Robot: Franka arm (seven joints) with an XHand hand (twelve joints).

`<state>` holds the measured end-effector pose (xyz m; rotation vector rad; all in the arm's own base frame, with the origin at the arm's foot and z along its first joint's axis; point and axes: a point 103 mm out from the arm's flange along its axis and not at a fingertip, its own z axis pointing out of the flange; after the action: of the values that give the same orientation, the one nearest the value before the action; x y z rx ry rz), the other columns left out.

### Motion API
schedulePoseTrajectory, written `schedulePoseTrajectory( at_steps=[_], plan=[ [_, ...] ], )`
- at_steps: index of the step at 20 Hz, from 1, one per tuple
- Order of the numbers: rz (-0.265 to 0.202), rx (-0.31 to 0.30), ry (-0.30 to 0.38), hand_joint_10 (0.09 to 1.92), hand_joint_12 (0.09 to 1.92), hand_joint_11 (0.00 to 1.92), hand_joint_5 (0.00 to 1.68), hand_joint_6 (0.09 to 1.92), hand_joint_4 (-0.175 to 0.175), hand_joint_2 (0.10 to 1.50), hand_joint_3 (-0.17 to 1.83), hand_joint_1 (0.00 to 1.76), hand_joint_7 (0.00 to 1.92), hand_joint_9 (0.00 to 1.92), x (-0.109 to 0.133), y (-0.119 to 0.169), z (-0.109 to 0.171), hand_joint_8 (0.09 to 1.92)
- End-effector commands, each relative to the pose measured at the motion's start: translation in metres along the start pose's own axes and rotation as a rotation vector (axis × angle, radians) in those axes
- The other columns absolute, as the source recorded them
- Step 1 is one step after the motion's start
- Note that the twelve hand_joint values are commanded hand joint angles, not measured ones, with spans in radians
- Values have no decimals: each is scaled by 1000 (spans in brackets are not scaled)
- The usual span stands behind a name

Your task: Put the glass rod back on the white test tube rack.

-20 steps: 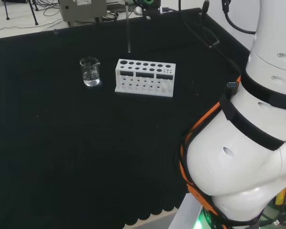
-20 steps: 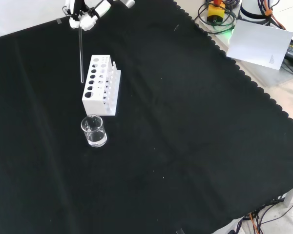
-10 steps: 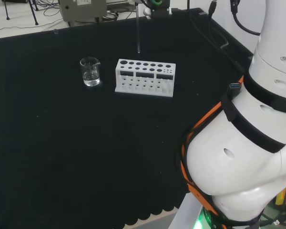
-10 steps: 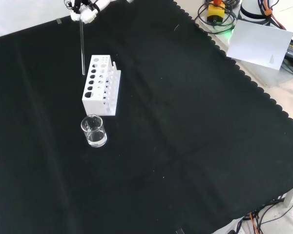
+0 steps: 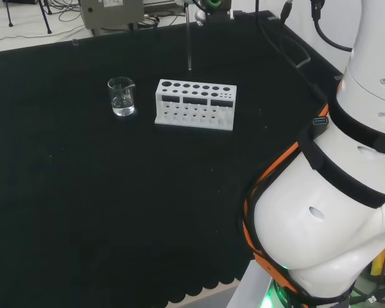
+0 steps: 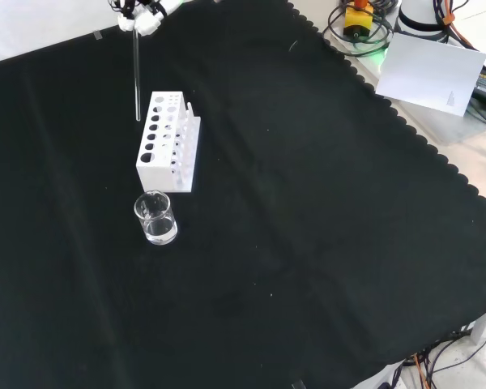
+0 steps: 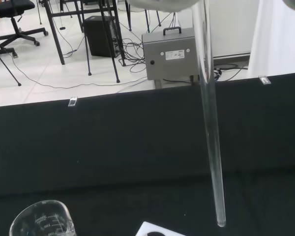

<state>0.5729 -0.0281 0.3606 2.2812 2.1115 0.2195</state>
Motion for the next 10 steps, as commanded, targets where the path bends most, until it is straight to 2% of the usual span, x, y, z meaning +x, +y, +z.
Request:
schedulePoseTrajectory(
  at_steps=[1,10],
  plan=[
    [-6,3,4,365,206,1829,1408,87,-175,1072,-175,1317,1253,1828,4,-8,6,894],
    [-28,-2,2,363,204,1831,1408,87,-175,1072,-175,1317,1253,1828,13,-11,2,894]
  ],
)
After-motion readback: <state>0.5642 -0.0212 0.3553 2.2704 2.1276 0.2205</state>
